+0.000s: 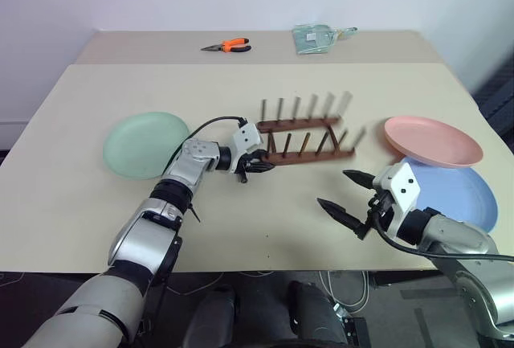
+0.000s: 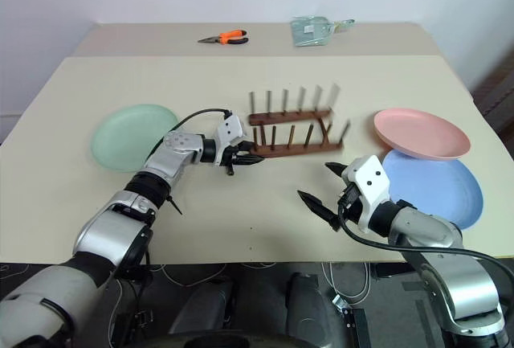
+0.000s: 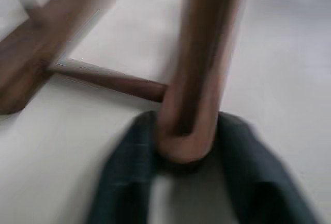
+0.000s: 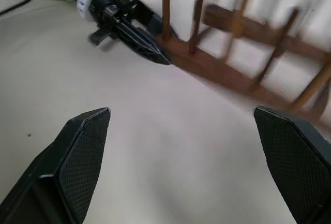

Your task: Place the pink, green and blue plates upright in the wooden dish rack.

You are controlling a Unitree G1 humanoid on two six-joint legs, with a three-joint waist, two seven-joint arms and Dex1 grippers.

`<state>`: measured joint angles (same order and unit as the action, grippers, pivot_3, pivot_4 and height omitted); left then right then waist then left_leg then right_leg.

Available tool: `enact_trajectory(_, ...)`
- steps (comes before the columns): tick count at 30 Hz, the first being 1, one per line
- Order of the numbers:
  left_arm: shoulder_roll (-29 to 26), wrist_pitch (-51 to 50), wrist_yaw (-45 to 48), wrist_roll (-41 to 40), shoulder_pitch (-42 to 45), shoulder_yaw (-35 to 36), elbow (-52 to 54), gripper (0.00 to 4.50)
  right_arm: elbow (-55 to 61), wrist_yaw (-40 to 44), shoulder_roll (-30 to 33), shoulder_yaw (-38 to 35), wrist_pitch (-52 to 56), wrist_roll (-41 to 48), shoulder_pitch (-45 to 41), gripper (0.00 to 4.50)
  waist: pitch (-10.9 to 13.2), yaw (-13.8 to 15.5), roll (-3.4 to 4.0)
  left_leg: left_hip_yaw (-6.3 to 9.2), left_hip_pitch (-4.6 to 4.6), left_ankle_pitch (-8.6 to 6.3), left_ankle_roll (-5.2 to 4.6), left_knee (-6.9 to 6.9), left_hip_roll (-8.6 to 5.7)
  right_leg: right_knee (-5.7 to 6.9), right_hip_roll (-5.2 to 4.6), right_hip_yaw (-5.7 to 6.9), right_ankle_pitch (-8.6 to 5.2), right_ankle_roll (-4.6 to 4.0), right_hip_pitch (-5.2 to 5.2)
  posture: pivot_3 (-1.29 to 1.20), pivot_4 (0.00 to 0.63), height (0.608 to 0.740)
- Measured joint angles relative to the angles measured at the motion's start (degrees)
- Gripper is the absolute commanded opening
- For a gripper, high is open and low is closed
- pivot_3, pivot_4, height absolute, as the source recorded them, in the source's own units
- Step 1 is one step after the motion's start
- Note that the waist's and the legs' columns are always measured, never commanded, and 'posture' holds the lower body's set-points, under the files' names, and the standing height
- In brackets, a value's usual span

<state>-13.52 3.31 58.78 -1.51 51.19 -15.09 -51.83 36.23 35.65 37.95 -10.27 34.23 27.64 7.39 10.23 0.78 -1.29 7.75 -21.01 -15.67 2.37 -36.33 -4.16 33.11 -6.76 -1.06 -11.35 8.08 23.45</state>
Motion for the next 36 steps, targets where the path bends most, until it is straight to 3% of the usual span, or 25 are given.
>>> enact_trajectory(11, -8.27, -10.38, 9.76, -1.55, -17.74, -2.28, 33.31, 0.76, -1.86, 7.31, 6.79, -8.53, -0.24, 0.73, 7.63, 4.5, -0.01, 0.03, 0.03, 0.03, -0.01, 0.0, 0.0, -0.01, 0.02, 0.02, 0.0, -0.03, 0.08, -0.17, -0.01, 0.0, 0.15, 0.74)
enact_trajectory(13, -9.04, -12.38, 10.31, -1.71, -19.12, -2.59, 36.44, 1.8, -2.48, 8.18, 7.05, -8.96, -0.25, 0.73, 8.51, 4.5, -0.01, 0.0, 0.03, 0.02, -0.01, 0.0, 0.0, -0.03, 0.03, 0.02, 0.01, -0.03, -0.01, -0.07, -0.01, 0.0, 0.15, 0.74)
enact_trajectory(15, -9.16, -13.41, 10.42, -1.73, -19.56, -2.76, 37.5, 2.57, -2.7, 8.62, 7.06, -9.11, -0.33, 0.69, 8.68, 4.5, -0.01, -0.01, 0.04, 0.02, -0.01, 0.0, 0.0, -0.04, 0.03, 0.03, 0.01, -0.02, -0.09, -0.2, -0.01, 0.0, 0.15, 0.74)
enact_trajectory(18, -10.64, -13.53, 8.47, -0.89, -19.58, -3.19, 37.81, 4.13, -3.15, 8.65, 7.07, -8.83, -0.94, -0.53, 8.73, 3.14, -0.01, -0.03, 0.04, 0.02, 0.0, 0.0, 0.0, -0.03, 0.03, 0.03, 0.01, -0.02, -0.08, -0.17, -0.01, 0.0, 0.15, 0.74)
enact_trajectory(19, -11.25, -13.9, 7.7, -0.76, -19.69, -3.17, 38.41, 4.14, -3.43, 8.6, 7.08, -8.51, -1.0, -1.01, 8.69, 2.65, -0.01, -0.08, 0.04, 0.01, 0.01, 0.0, 0.0, -0.02, 0.04, 0.04, 0.01, -0.02, -0.08, -0.17, -0.01, 0.0, 0.15, 0.74)
enact_trajectory(21, -13.22, -15.82, 7.18, -1.01, -20.9, -2.77, 41.18, 3.81, -3.96, 8.57, 7.11, -7.72, -1.01, -2.07, 8.84, 1.57, -0.02, -0.2, 0.05, 0.0, 0.07, 0.0, 0.0, 0.05, 0.06, 0.06, 0.02, -0.03, -0.08, -0.17, -0.01, 0.0, 0.15, 0.74)
enact_trajectory(24, -18.06, -21.51, 7.37, -3.01, -25.12, -0.69, 48.07, 2.5, -4.29, 8.44, 7.14, -6.37, -1.21, -3.9, 9.58, 0.08, -0.03, -0.51, 0.07, -0.03, 0.18, -0.01, 0.0, 0.15, 0.11, 0.09, 0.04, -0.04, -0.11, -0.19, -0.01, 0.0, 0.15, 0.74)
enact_trajectory(28, -21.64, -30.82, 6.95, -7.44, -33.93, 1.71, 61.01, 0.38, -5.52, 7.26, 7.1, -3.14, -2.27, -7.07, 8.98, 0.0, -0.06, -0.64, 0.13, -0.07, 0.27, -0.03, -0.03, 0.15, 0.12, 0.06, -0.03, -0.1, -0.18, -0.17, -0.11, 0.0, 0.15, 0.74)
enact_trajectory(29, -20.85, -33.02, 6.23, -8.48, -35.47, 1.43, 63.34, 0.09, -6.21, 6.74, 7.06, -1.97, -2.52, -8.08, 8.5, 0.0, -0.06, -0.42, 0.14, -0.07, 0.23, -0.03, -0.04, 0.1, 0.12, 0.04, -0.05, -0.11, -0.19, -0.18, -0.11, 0.0, 0.15, 0.74)
enact_trajectory(36, -10.3, -34.87, -6.49, -4.41, -33.78, -5.02, 63.86, 0.09, -13.7, 0.93, 4.46, 6.33, -5.91, -16.94, -0.34, 0.0, -0.06, 0.09, 0.13, 0.02, -0.22, -0.03, -0.04, -0.41, 0.02, 0.07, -0.04, 0.01, -0.17, -0.18, -0.08, 0.0, 0.15, 0.74)
